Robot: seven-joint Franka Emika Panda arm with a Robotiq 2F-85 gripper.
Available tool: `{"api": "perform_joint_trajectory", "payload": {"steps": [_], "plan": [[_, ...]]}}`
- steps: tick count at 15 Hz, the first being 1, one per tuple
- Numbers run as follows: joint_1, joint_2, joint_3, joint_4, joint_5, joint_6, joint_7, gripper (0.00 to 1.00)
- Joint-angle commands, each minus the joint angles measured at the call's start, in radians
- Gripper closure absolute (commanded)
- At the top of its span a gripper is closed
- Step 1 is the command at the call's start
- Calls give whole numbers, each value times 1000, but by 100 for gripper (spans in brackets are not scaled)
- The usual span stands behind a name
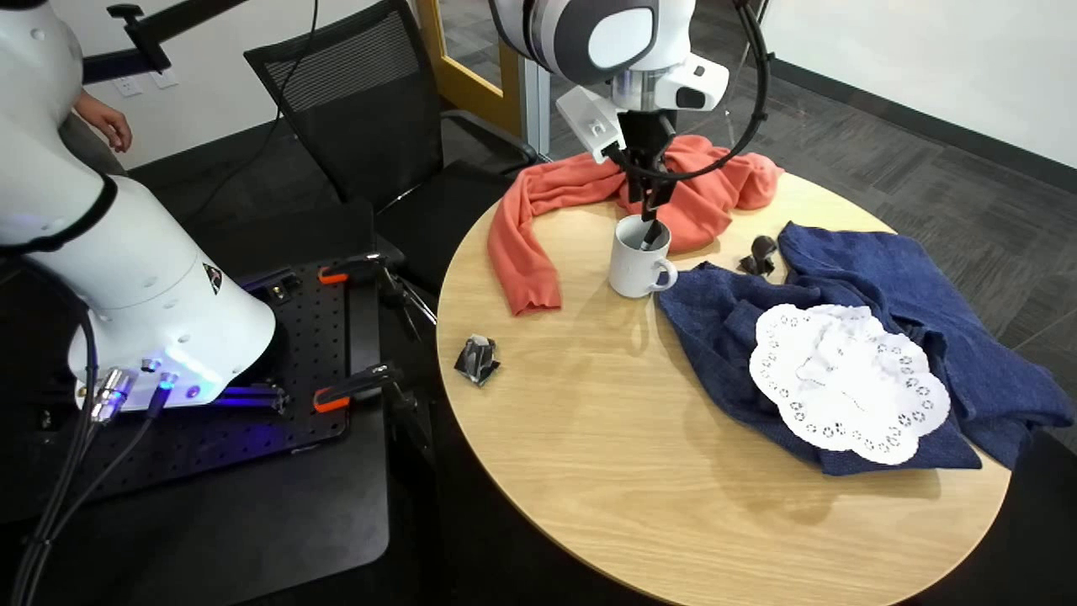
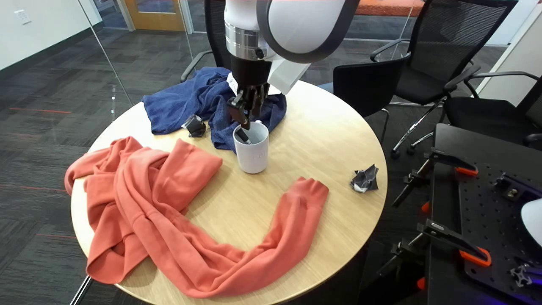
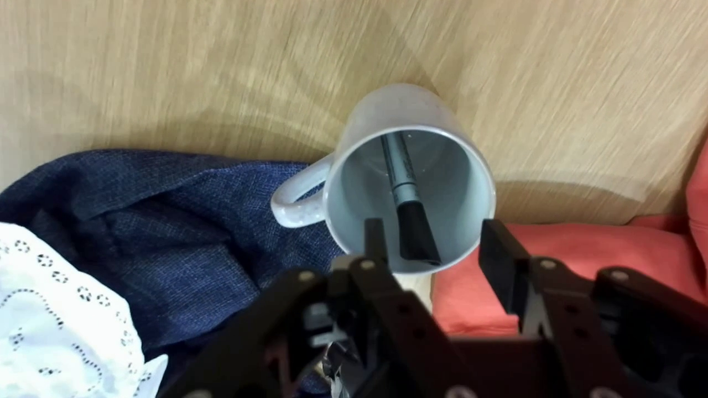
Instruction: Remove the marker from the mug and place it on the table
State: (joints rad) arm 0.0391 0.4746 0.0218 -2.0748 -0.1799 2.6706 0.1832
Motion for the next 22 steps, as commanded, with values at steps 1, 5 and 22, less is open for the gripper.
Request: {"api": "perform_joint_trajectory", "payload": {"steps": [1, 5, 22], "plan": [[19, 35, -26, 40, 23, -1, -27, 49], [18, 71, -31, 66, 30, -11, -28, 53], [12, 174, -19, 153, 68, -25, -77, 62]]}}
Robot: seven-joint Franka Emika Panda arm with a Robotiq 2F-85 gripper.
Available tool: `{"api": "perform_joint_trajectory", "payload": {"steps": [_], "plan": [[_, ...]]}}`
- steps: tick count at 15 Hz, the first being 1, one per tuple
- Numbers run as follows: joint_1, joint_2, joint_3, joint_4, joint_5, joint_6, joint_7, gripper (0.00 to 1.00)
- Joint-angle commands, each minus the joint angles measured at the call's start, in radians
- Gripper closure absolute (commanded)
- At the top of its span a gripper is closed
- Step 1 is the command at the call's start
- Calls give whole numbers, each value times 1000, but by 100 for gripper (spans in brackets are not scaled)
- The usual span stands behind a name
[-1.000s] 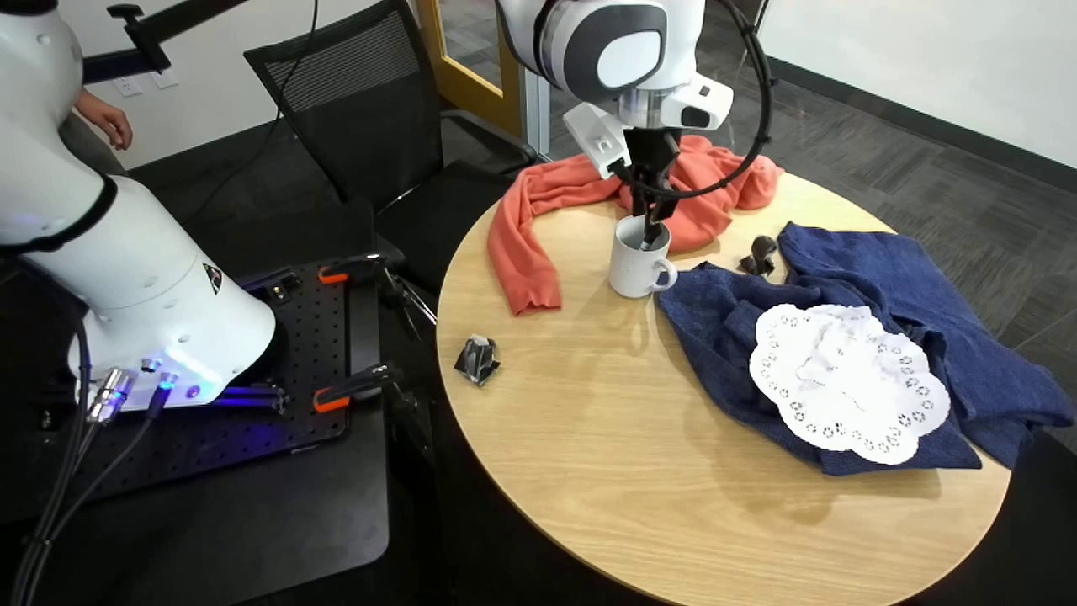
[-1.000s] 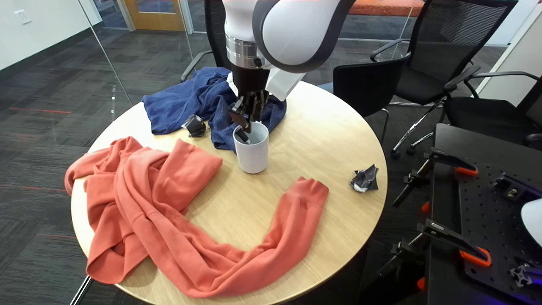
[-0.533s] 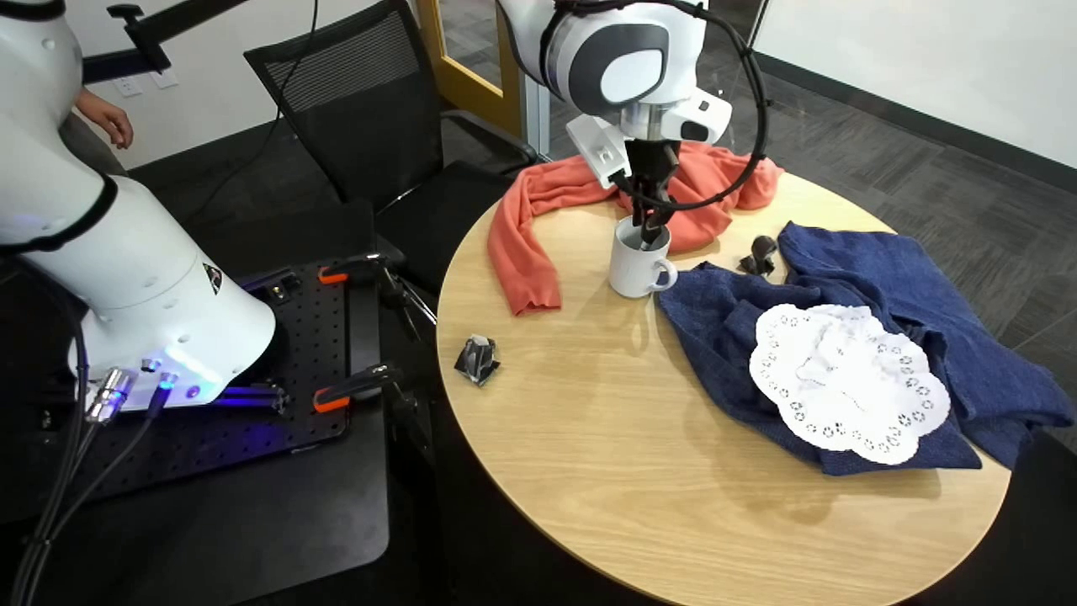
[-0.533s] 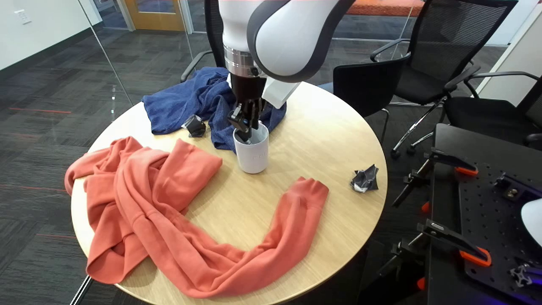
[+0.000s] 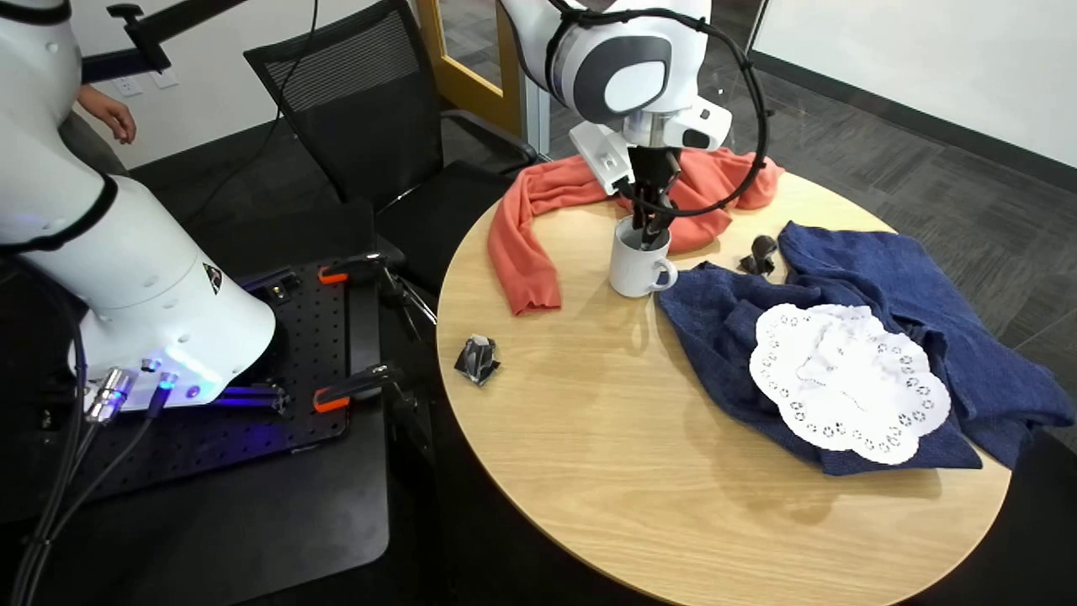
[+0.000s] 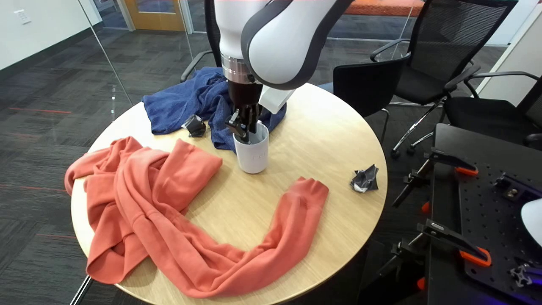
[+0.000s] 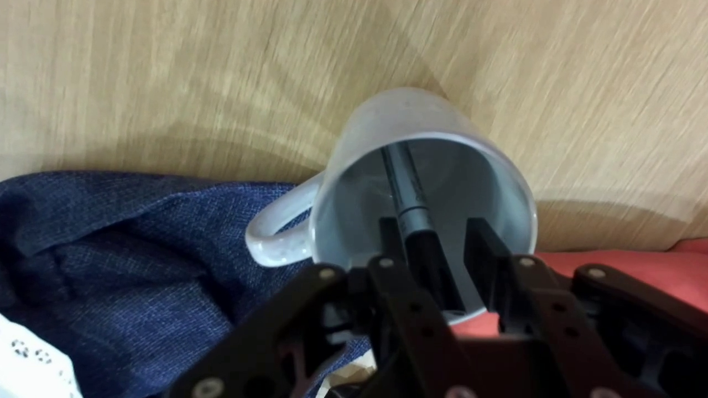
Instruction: Remove the marker from the mug and place it on the table
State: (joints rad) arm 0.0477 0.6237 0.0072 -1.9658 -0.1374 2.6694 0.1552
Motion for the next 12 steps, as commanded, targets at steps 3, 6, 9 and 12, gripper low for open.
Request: {"api": "perform_joint_trajectory", "payload": {"steps": [3, 6, 9, 12], "plan": [[1, 44, -4, 66, 26, -24, -74, 60], [-4, 64, -2, 87, 28, -24, -96, 60], [-6, 81, -2, 103, 28, -24, -104, 65], [-8, 83, -1, 105, 29, -23, -114, 92]]}}
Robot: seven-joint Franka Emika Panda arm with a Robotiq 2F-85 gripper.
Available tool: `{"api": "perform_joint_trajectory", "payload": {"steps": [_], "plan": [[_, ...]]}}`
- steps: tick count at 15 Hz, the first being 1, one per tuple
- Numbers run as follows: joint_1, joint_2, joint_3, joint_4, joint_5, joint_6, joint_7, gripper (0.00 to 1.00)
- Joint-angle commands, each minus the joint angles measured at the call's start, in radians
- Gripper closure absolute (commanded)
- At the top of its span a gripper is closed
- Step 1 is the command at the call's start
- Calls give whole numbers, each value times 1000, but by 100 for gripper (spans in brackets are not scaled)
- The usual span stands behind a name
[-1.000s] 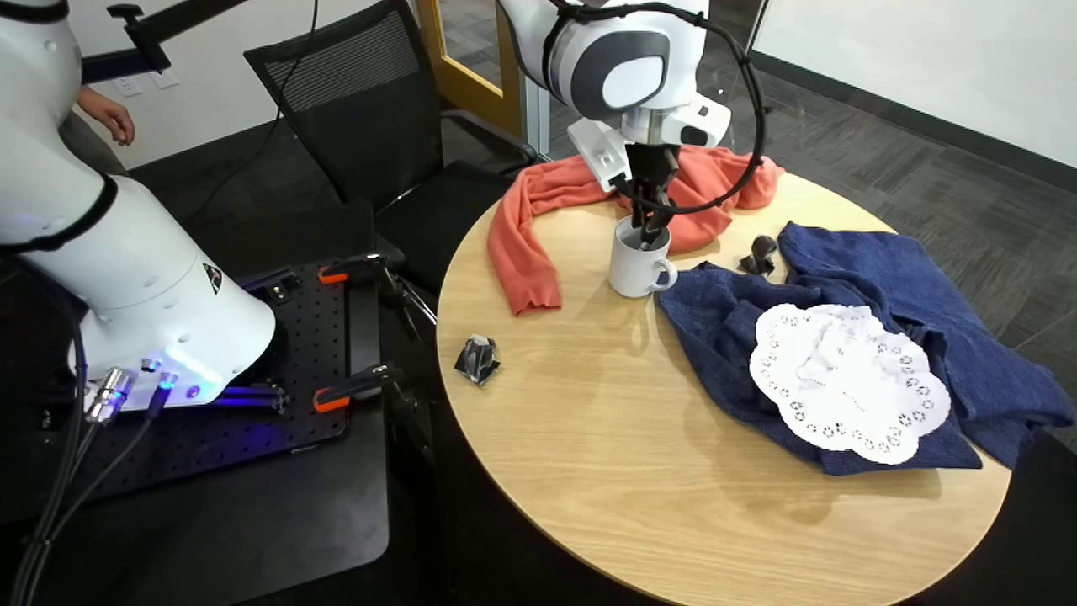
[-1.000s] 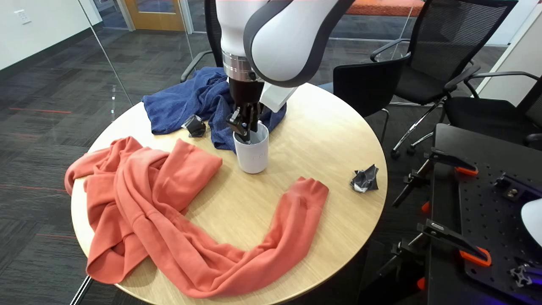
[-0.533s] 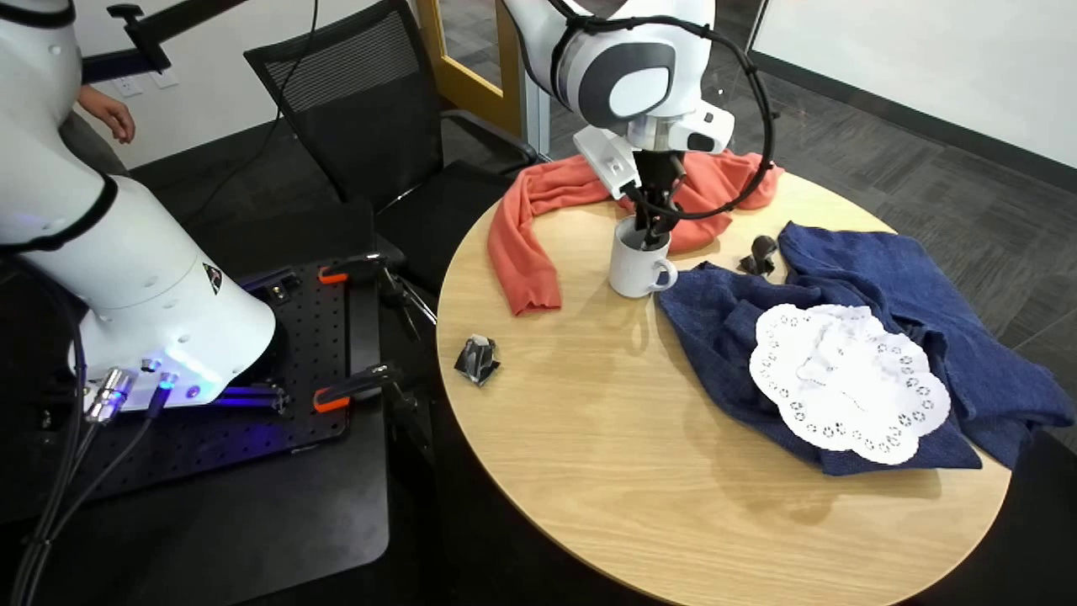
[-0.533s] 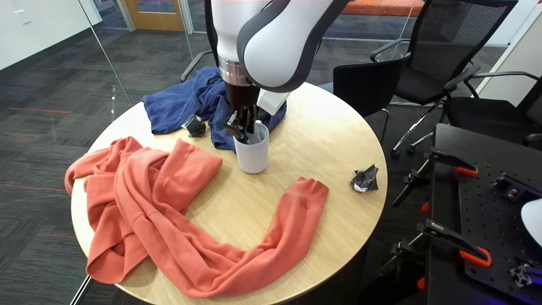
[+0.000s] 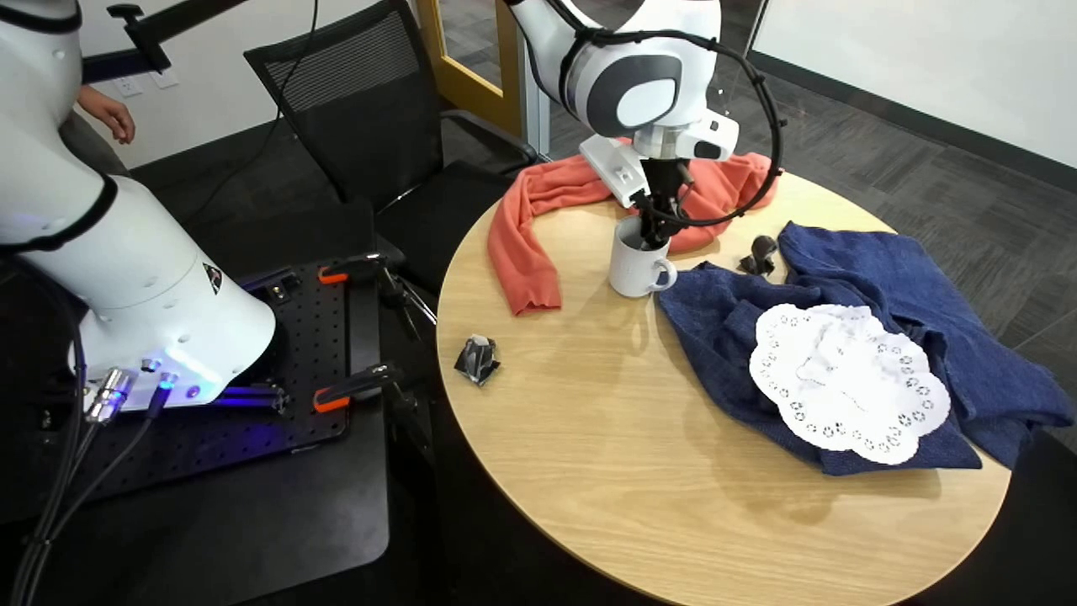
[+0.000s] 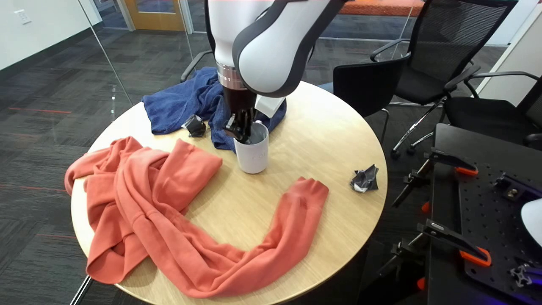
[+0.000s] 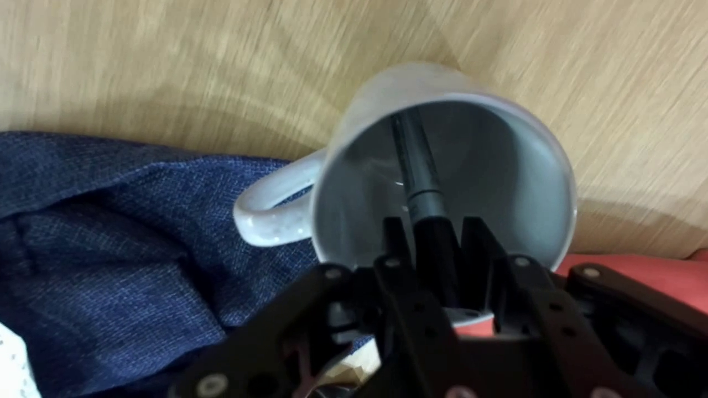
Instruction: Remove the marker from the mug and place it on the table
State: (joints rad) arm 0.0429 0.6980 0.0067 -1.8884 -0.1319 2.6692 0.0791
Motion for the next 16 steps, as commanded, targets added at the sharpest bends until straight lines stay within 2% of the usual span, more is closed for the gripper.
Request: {"api": "perform_joint_trajectory", "payload": {"steps": [1, 3, 8, 16], "plan": [[-3, 4, -1, 23, 23, -21, -36, 98], [3, -18, -5, 3, 22, -16, -26, 94], [7, -108, -2, -62, 24, -4, -18, 94], [35, -373, -16, -219, -1, -14, 13, 94]]}}
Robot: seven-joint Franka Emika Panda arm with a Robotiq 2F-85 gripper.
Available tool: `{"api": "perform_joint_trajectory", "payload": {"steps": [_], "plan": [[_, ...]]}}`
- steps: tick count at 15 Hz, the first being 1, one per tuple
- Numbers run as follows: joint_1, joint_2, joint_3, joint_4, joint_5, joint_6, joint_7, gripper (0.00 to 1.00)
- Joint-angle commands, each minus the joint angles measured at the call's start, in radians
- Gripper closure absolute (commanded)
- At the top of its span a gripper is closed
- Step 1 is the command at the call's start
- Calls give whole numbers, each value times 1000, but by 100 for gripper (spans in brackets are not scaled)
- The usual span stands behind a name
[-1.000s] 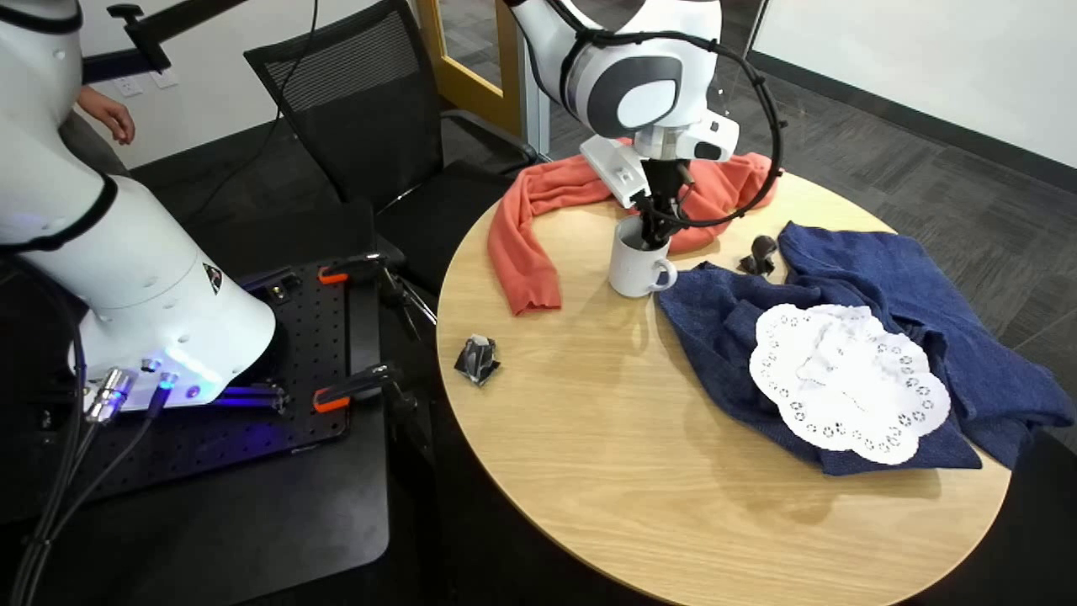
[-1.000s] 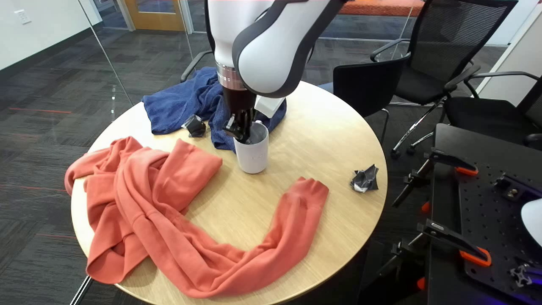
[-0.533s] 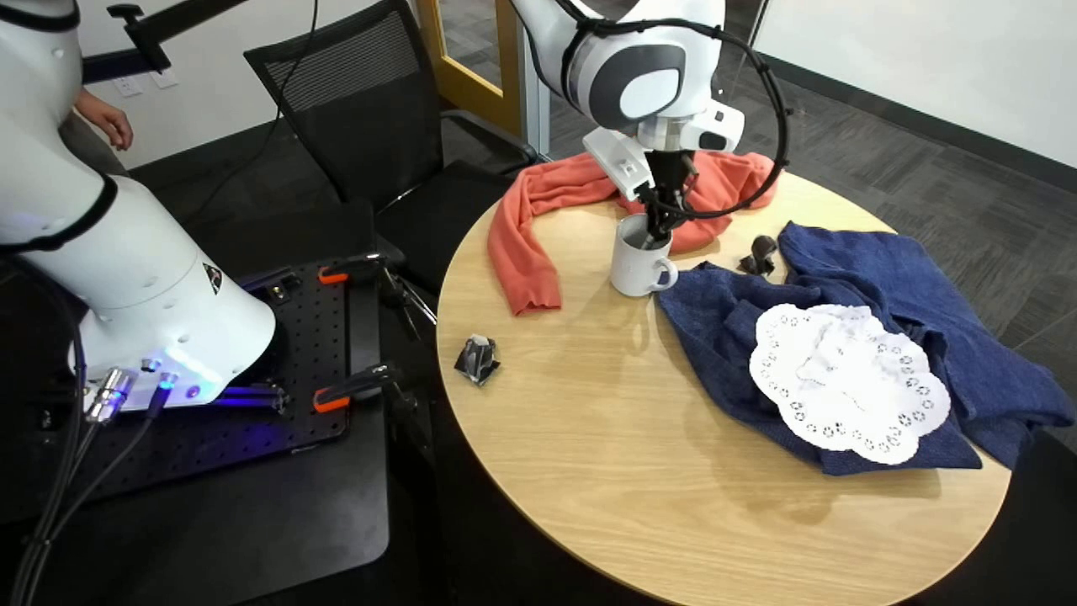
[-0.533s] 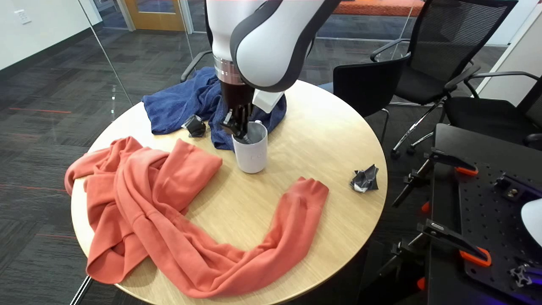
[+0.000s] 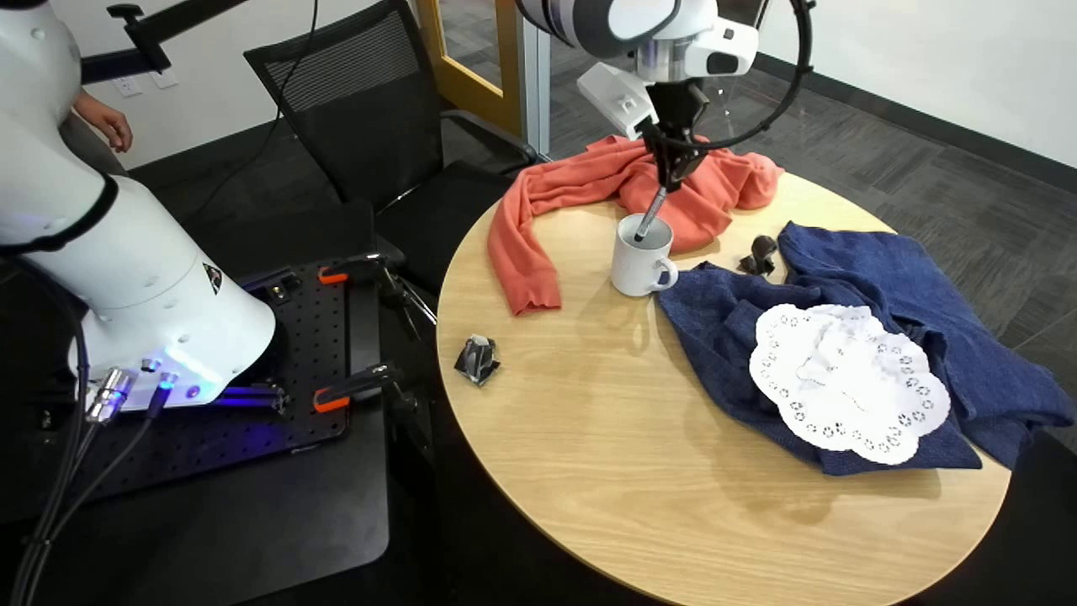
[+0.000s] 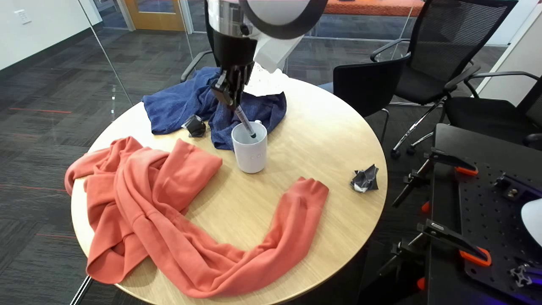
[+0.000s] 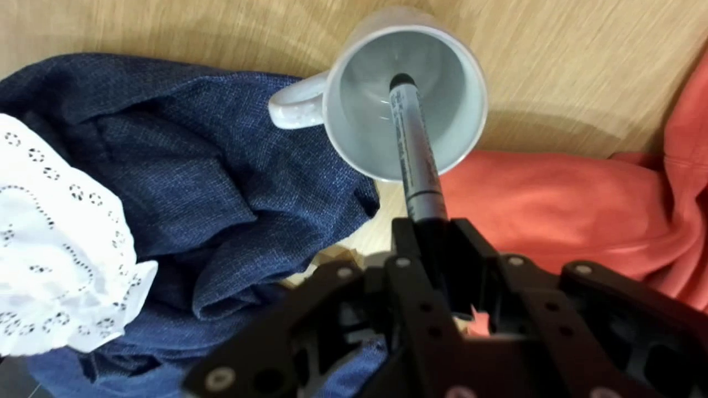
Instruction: Remove the marker from the mug and place it on the table
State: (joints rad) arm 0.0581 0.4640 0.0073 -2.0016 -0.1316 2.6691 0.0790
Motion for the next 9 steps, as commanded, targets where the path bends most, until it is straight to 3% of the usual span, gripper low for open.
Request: {"api": "perform_joint_trajectory", "payload": {"steps": [1, 9], "plan": [[30, -173, -29, -124, -16, -21, 35, 94], [33, -336, -70, -217, -134, -116, 228, 94]]}}
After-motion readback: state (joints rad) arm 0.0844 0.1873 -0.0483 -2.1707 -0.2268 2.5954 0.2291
